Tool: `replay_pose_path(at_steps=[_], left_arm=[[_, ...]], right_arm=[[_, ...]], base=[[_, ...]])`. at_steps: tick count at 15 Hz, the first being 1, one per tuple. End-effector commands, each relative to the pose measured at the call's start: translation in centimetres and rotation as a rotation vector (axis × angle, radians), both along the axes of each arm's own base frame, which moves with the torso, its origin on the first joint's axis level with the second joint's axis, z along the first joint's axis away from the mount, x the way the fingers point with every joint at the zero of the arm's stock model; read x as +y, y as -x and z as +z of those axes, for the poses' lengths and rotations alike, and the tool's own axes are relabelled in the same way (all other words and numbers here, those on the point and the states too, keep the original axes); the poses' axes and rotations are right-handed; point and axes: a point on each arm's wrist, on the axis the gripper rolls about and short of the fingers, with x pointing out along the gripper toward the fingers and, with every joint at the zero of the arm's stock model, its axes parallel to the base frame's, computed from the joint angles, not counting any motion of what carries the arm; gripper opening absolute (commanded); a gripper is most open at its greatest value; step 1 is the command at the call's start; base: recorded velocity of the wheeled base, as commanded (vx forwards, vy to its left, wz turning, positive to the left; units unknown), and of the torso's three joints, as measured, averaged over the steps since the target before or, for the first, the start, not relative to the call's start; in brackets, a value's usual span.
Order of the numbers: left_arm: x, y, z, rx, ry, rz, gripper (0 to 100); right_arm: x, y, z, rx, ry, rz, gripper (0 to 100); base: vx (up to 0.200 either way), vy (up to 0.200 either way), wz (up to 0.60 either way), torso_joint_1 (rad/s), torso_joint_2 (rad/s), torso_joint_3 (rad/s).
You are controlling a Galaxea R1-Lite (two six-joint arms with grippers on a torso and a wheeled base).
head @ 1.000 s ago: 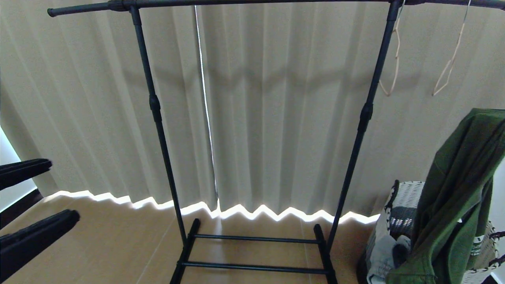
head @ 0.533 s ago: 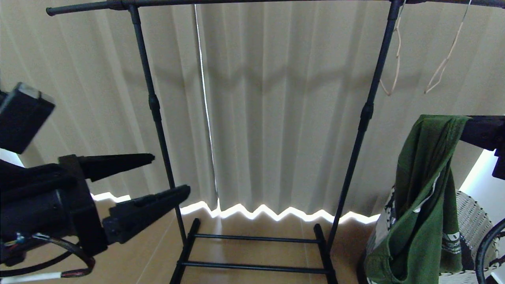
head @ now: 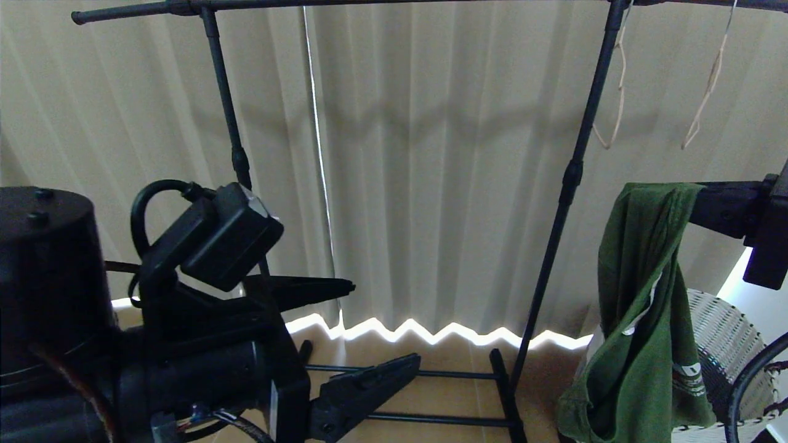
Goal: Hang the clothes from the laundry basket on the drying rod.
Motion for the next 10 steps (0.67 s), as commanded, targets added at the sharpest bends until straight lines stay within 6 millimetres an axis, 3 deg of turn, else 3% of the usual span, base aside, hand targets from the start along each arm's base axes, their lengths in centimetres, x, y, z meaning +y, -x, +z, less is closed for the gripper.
replay_pose_path(at_steps=[1,3,7,10], left_arm=[[-2.0,-0.9,-1.2,0.032,-0.033,-0.025,100],[-4.3,-1.4,-2.1,0.074,-0.042,-0.065,100],[-7.9,-0.6,-1.8,0.117,0.049,-0.137,100],[-10.8,-1.8,-3.1,0.136,0.043,-0.066,100]], right_arm=[[0.1,0.1,0.0,0.000,-0.001,0.012,0],[0.3,0.0,-0.2,0.008,0.002,0.018,0],[0.7,0.4,-0.2,0.007,0.000,0.046,0],[1.0,0.6,-0.1,0.004,-0.004,0.071,0]], base=[[0.000,0.000,0.00,0.000,0.00,0.000],[0.000,0.000,0.00,0.000,0.00,0.000],[0.000,0.000,0.00,0.000,0.00,0.000],[0.000,0.000,0.00,0.000,0.00,0.000]])
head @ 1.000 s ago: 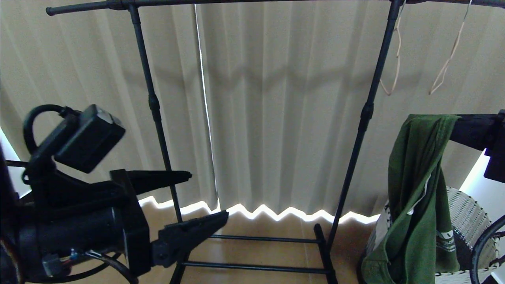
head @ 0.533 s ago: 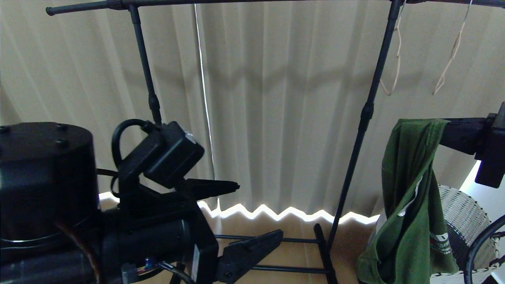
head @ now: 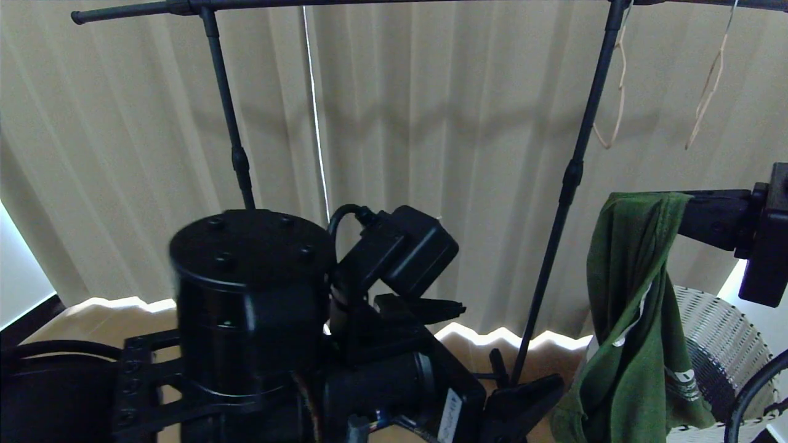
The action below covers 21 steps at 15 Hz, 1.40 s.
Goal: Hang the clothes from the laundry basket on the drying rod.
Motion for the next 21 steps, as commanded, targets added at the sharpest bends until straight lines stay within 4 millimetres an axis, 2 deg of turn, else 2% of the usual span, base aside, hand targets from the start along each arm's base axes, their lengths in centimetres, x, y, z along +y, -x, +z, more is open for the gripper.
replay_pose_path(at_steps=[1,4,11,13,17,20,21], left_arm=[[-3.7,-1.3,-2.5,0.049,-0.026,0.058,100],[-5.8,-2.2,-4.2,0.072,-0.031,0.065,100],[-7.9,-2.9,-5.9,0.068,-0.025,0.056,100],[-8.6,-3.4,-7.1,0.072,-0.036,0.063,100],[-8.3,-3.6,-9.1,0.083,-0.104,0.117,100],[-7.8,-3.3,-9.4,0.089,-0.123,0.116,100],[-7.6,-3.1,-9.1,0.087,-0.119,0.115,0]], right_arm=[[0.1,0.3,0.2,-0.006,-0.004,0.017,0],[0.1,0.3,0.2,-0.007,-0.005,0.018,0],[0.0,0.6,0.3,-0.012,-0.009,0.020,0],[0.0,0.6,0.3,-0.015,-0.010,0.022,0],[-0.2,0.8,0.4,-0.020,-0.013,0.020,0],[-0.2,0.9,0.4,-0.021,-0.012,0.019,0],[-0.2,0.9,0.4,-0.023,-0.013,0.019,0]], base=[[0.000,0.000,0.00,0.000,0.00,0.000],[0.000,0.000,0.00,0.000,0.00,0.000],[0.000,0.000,0.00,0.000,0.00,0.000],[0.000,0.000,0.00,0.000,0.00,0.000],[0.000,0.000,0.00,0.000,0.00,0.000],[0.000,0.000,0.00,0.000,0.00,0.000],[0.000,0.000,0.00,0.000,0.00,0.000]])
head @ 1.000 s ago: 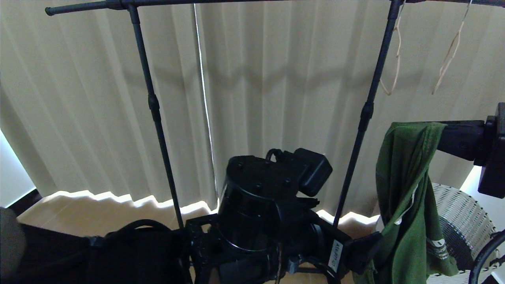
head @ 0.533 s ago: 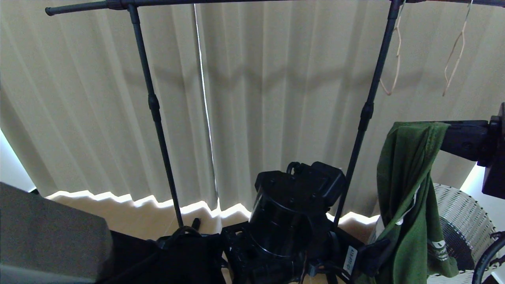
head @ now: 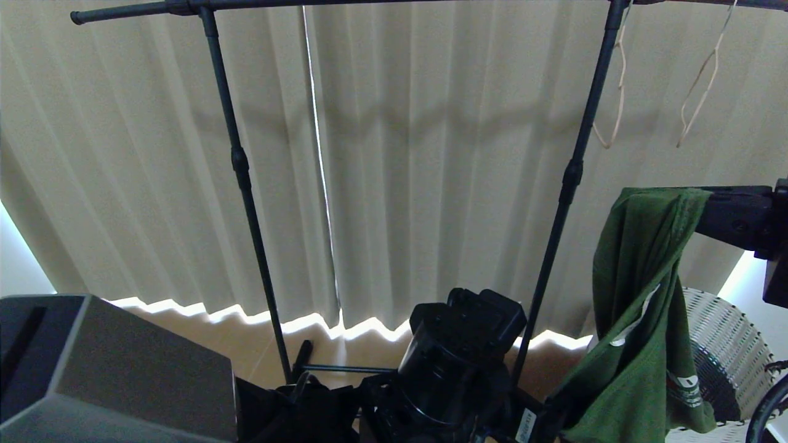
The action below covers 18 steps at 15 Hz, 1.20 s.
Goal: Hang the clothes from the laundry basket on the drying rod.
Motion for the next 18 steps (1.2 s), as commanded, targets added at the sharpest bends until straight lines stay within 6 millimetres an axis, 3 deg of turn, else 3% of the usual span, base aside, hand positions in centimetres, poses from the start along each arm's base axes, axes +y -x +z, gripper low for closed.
replay_pose_path(at_steps=[1,3,5,6,8,13,16,18], left_arm=[[0.7,0.4,0.7,-0.010,0.008,-0.001,0],[2.0,1.4,2.2,-0.043,0.065,-0.008,0],[4.9,3.0,3.3,-0.130,0.097,-0.029,0],[5.5,3.3,3.5,-0.145,0.098,-0.031,0],[10.7,5.2,6.5,-0.240,0.155,-0.009,0],[18.4,7.3,13.7,-0.296,0.207,0.110,0],[20.8,7.2,17.3,-0.334,0.230,0.206,0],[21.9,6.0,19.1,-0.352,0.220,0.305,0]], right_arm=[[-0.1,0.0,0.0,-0.002,-0.002,-0.001,0],[-0.2,0.1,0.1,-0.006,-0.004,-0.006,0],[-0.4,0.4,0.2,-0.013,-0.010,-0.004,0],[-0.5,0.5,0.3,-0.016,-0.012,-0.004,0],[-0.4,0.5,0.7,-0.039,-0.024,0.000,0],[0.4,0.3,2.8,-0.177,-0.127,0.032,0],[0.2,0.4,3.8,-0.204,-0.148,0.027,0],[0.2,0.2,3.6,-0.195,-0.139,0.015,0]], base=[[0.000,0.000,0.00,0.000,0.00,0.000],[0.000,0.000,0.00,0.000,0.00,0.000],[0.000,0.000,0.00,0.000,0.00,0.000],[0.000,0.000,0.00,0.000,0.00,0.000],[0.000,0.000,0.00,0.000,0.00,0.000],[0.000,0.000,0.00,0.000,0.00,0.000],[0.000,0.000,0.00,0.000,0.00,0.000],[0.000,0.000,0.00,0.000,0.00,0.000]])
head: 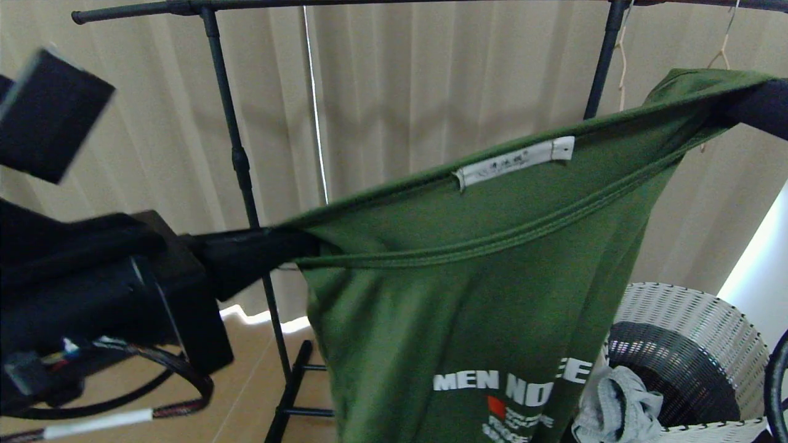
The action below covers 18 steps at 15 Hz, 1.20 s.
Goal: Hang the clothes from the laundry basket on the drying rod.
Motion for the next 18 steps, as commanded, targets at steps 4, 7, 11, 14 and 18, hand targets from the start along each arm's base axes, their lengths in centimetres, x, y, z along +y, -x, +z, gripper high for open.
replay_pose_path(at_steps=[4,7,11,14,18], left_arm=[[2.9,-1.0,0.8,-0.114,-0.109,0.155,0],[3.2,-2.5,0.4,-0.166,-0.158,0.217,0],[1.5,-5.1,3.7,-0.143,-0.006,0.285,0],[0.2,-6.7,6.1,-0.170,0.019,0.328,0],[-1.4,-5.6,3.4,-0.088,-0.054,0.244,0]], right_arm=[[-0.6,-1.4,-2.4,0.069,0.051,-0.079,0],[-1.1,-1.8,-3.3,0.066,0.109,-0.118,0],[-1.3,-2.3,-2.8,0.039,0.113,-0.139,0],[-1.1,-3.4,-0.3,-0.056,0.050,-0.167,0],[-1.1,-3.5,-2.7,0.010,0.090,-0.165,0]], base=[[0.000,0.000,0.00,0.000,0.00,0.000],[0.000,0.000,0.00,0.000,0.00,0.000],[0.000,0.000,0.00,0.000,0.00,0.000],[0.000,0.000,0.00,0.000,0.00,0.000],[0.000,0.000,0.00,0.000,0.00,0.000]])
